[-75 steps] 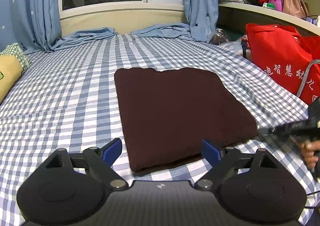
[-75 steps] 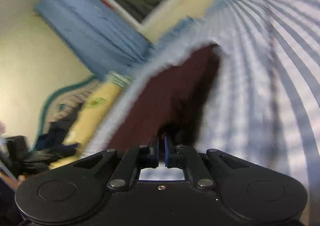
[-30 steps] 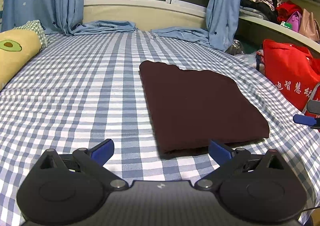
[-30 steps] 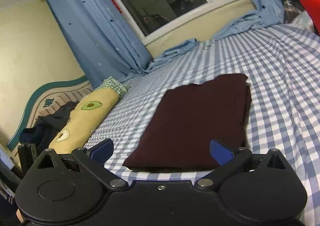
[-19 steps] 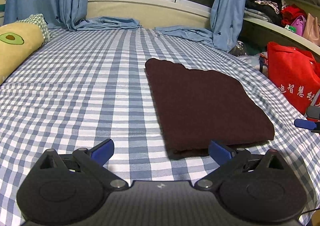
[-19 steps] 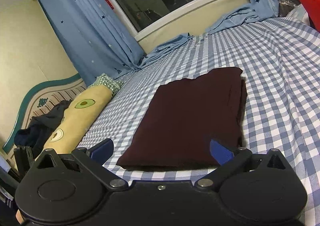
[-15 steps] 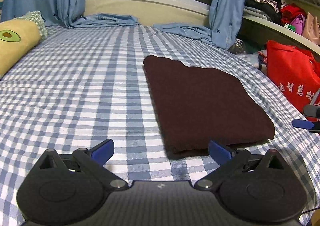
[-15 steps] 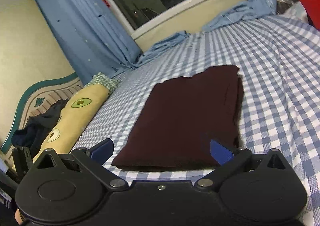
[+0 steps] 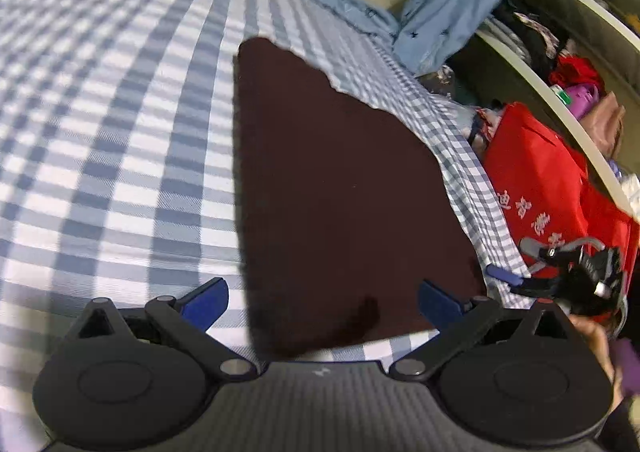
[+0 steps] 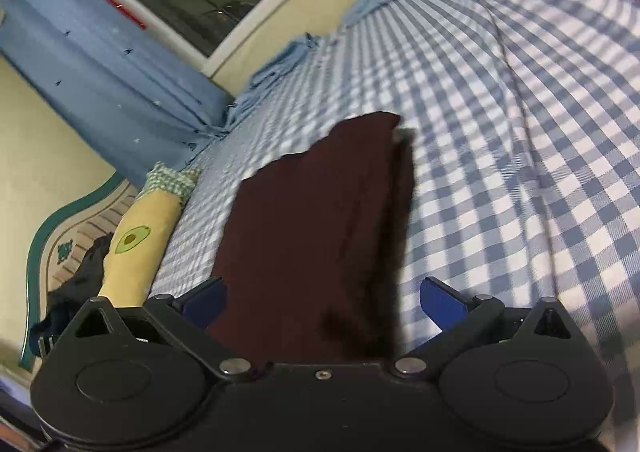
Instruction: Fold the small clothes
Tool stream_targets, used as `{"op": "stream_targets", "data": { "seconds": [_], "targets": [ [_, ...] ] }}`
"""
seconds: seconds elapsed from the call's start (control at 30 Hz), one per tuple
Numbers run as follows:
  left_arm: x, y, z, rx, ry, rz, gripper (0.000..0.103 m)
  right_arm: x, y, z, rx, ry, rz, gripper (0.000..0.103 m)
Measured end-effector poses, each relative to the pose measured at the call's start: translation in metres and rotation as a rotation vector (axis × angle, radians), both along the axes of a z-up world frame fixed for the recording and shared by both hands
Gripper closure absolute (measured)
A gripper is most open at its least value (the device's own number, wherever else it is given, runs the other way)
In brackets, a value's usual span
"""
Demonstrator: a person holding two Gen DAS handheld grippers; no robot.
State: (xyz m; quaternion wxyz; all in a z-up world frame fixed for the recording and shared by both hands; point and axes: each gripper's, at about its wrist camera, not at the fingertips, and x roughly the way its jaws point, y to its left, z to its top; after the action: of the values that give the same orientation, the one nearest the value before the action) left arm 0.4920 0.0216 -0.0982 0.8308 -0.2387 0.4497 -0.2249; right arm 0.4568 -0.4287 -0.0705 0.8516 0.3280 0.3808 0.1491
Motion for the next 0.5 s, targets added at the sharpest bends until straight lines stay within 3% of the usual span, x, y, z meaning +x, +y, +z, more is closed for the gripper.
{"op": "stream_targets", "data": {
  "seconds": [0.17,0.5],
  "targets": [
    [0.019,-0.008,-0.025,-0.067,0.059,0.007,0.001,0.017,-0.011,-0.016,0.011,0.012,0.015,0.001],
    [0.045,-0.02,-0.045,-0.223,0.079,-0.024,0.001,0.062,-0.031,-0.052,0.161,0.059,0.06,0.0]
  ]
}}
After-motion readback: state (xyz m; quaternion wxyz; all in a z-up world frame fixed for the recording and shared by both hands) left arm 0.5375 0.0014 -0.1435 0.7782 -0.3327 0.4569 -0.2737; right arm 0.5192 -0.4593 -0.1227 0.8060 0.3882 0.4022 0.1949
